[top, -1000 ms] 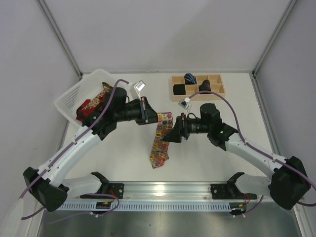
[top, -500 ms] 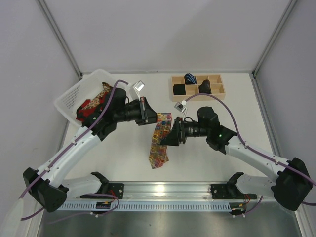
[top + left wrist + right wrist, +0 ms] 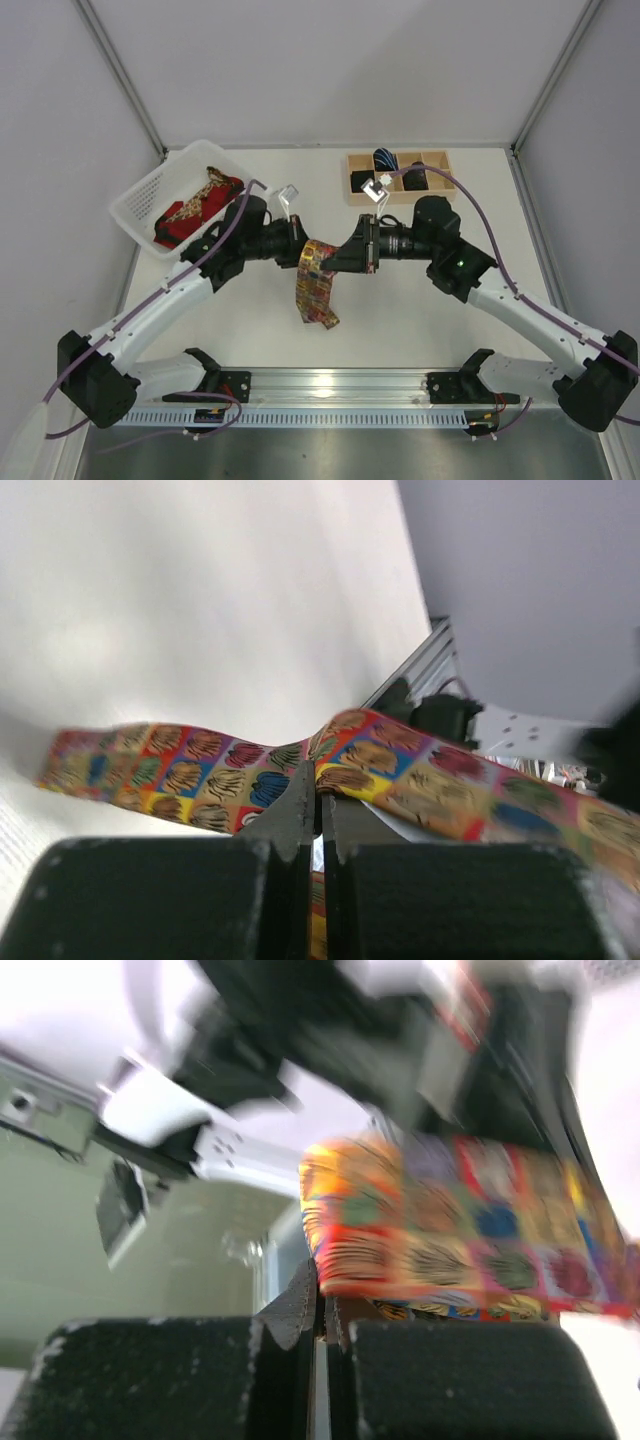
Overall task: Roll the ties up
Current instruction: Flatten the tie
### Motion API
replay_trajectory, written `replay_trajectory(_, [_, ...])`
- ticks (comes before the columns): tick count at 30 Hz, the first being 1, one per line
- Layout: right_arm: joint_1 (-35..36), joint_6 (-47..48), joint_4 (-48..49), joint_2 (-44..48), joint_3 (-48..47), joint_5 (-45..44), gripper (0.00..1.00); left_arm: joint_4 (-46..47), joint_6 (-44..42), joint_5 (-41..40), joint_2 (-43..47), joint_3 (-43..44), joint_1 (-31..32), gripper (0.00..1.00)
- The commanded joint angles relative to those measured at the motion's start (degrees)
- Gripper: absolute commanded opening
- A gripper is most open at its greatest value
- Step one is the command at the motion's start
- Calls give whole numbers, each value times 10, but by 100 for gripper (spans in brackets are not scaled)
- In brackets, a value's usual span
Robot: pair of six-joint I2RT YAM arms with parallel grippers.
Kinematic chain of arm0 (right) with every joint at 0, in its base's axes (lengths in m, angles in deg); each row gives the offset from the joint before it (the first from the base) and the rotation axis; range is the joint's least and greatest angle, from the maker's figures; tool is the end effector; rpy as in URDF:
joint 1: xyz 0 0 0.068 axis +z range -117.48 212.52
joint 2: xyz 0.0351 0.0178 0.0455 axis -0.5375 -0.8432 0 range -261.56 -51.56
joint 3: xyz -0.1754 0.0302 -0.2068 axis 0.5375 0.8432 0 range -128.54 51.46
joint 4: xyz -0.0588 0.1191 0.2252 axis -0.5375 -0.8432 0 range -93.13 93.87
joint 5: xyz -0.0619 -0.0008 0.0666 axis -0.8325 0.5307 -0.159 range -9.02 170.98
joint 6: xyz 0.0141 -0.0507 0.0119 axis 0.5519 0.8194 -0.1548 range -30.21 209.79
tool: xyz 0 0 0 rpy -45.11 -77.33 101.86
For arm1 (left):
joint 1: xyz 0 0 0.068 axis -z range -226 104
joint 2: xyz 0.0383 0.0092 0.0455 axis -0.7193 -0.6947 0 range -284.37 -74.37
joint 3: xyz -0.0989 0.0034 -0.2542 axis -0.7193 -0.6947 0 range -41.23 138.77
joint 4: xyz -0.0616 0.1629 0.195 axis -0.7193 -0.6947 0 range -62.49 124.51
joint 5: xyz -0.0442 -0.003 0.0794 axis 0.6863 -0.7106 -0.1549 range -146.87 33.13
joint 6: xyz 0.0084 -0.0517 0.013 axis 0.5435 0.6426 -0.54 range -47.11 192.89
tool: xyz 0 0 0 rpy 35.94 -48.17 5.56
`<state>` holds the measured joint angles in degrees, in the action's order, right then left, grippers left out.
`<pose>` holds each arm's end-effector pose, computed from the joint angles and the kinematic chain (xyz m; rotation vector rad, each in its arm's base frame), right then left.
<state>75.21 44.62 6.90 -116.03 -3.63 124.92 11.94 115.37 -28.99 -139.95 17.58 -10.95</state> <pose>0.1720 0.1922 0.3599 -0.6378 1.8940 1.7130 0.1978 -0.1590 0.3329 0.1823 2.2951 -1.2755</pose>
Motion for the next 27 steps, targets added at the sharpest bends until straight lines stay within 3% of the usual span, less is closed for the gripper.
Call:
replay_trajectory(1, [1, -83, 28, 8, -54, -24, 0, 50, -16, 22, 0, -82, 6, 0])
replay_trajectory(6, [-41, -203, 76, -11, -50, -47, 0, 93, 7, 27, 25, -176, 30, 0])
replay_trajectory(11, [-104, -229, 37, -59, -56, -75, 0, 141, 48, 29, 59, -250, 42, 1])
replay_trajectory(15, [-156, -282, 101, -109, -41, -66, 0, 167, 76, 29, 78, -298, 62, 0])
replay_trajectory(22, [-169, -301, 59, -293, -168, -63, 0, 223, 104, 38, 40, -316, 72, 0])
replay_trajectory(25, [-182, -358, 44, -368, -205, -74, 0, 241, 96, 48, -10, -302, 72, 1])
replay_trajectory(27, [-187, -381, 38, -394, -226, -95, 7, 249, 90, 59, -38, -292, 72, 0])
